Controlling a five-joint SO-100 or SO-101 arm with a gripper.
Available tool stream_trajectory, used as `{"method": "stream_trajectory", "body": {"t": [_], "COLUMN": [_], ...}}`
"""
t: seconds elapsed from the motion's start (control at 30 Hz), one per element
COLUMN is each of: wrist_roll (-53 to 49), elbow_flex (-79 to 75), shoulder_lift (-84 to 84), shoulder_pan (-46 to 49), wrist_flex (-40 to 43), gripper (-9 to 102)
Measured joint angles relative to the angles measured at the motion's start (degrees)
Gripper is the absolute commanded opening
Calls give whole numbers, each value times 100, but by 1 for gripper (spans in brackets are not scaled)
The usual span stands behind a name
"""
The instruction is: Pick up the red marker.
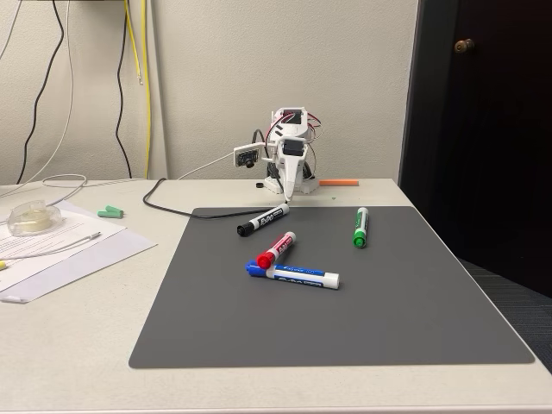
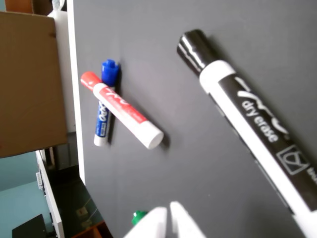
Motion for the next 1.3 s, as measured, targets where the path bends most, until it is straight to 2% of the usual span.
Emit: {"method": "stream_trajectory", "body": {"t": [0.93, 1.2, 1.3], "wrist_roll": [0, 606, 527], "elbow_flex": [0, 0, 0], "shoulder_lift": [0, 0, 9], "shoulder_pan": [0, 44, 149], "wrist_flex": [0, -26, -281], "gripper": [0, 0, 0]}}
